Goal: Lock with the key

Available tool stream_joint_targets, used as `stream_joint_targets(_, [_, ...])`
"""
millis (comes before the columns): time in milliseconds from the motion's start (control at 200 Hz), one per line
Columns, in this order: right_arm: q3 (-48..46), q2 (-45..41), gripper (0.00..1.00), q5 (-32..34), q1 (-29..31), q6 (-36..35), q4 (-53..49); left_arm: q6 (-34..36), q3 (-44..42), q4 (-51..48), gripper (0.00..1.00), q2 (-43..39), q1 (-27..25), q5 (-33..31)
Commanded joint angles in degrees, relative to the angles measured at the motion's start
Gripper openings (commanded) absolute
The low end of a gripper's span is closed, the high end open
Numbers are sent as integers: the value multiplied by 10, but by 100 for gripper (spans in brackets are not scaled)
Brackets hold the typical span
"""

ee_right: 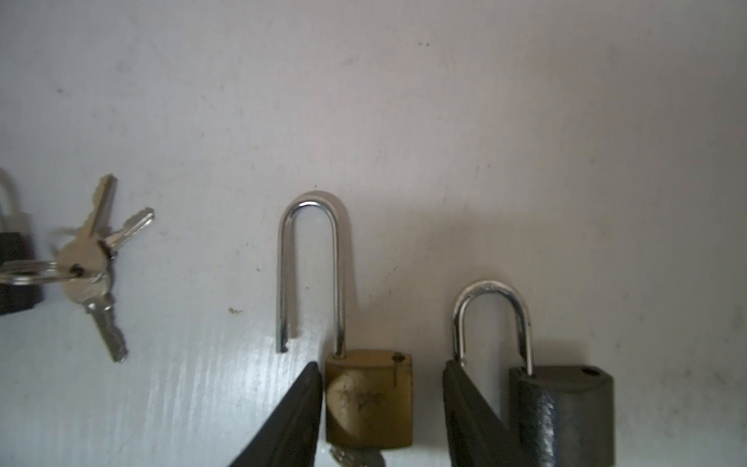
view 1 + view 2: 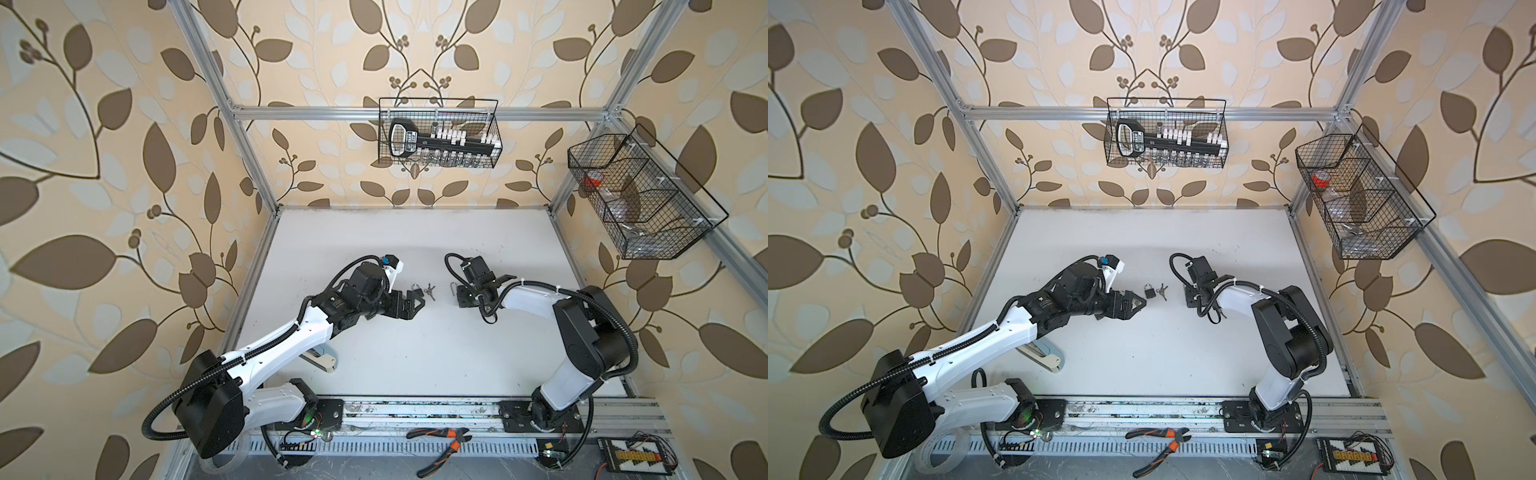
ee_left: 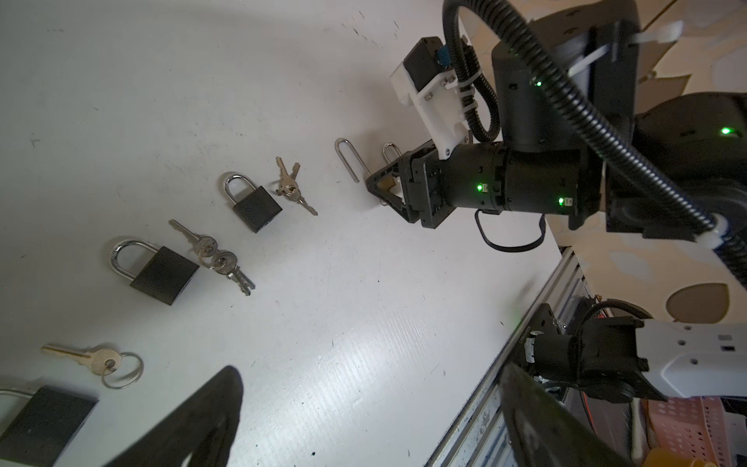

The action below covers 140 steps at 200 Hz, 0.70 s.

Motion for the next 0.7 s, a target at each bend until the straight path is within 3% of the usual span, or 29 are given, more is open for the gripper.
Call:
stream_joint_targets(0, [19,16,48,10,1,-4,-14,10,0,19,99,-3,1,12])
stream_joint_targets(275, [20,21,39,-4,2,3,-27,30,3,-1,99,-21,2,-15])
stream_joint_targets(455, [6,-6,45,1,4,15,-37,41,20,-15,99,-23,3,-19])
stream_joint_targets(695, [0,-8,45,-6,4,20,-36,43,21,-19,99,-23,4,-23])
